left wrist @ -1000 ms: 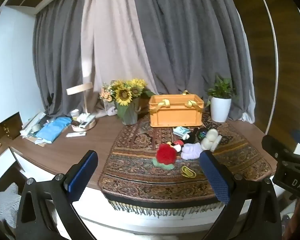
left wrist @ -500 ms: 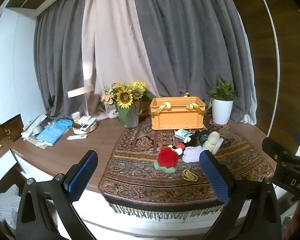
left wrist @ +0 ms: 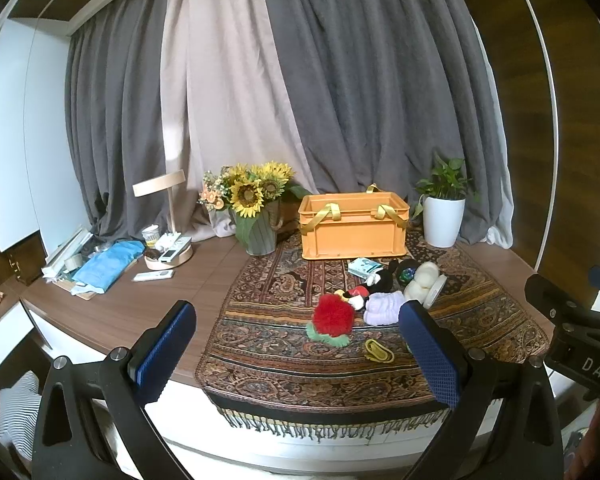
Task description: Organize soft objects
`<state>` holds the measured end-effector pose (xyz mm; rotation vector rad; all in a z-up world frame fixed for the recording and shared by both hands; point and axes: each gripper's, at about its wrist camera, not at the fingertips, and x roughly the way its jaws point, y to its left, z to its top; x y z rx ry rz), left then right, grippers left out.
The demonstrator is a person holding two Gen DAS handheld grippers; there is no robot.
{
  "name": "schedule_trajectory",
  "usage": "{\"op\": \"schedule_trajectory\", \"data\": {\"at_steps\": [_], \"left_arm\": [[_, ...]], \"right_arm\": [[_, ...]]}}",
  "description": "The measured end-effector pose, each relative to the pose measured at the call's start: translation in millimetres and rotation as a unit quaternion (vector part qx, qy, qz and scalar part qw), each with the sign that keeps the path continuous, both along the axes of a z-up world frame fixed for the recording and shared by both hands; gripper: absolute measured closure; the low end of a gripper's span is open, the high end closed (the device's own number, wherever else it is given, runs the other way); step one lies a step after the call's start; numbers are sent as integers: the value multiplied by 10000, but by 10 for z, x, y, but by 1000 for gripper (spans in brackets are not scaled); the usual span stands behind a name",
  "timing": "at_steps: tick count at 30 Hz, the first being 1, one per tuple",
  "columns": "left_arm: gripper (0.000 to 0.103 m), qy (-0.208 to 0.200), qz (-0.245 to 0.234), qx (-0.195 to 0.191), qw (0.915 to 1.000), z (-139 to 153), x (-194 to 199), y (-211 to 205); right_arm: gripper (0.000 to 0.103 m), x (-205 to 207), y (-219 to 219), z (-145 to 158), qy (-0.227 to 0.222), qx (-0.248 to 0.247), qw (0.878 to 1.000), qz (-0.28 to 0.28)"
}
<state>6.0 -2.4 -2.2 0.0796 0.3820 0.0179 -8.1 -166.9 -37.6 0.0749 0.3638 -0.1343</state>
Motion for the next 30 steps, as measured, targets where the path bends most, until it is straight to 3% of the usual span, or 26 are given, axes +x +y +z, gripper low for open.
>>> {"op": "schedule_trajectory", "data": {"at_steps": [30], "left_arm": [[0, 16, -28, 12, 10000, 5, 22, -44]], "right_arm": [[1, 0, 9, -11, 1, -2, 10000, 12]]}}
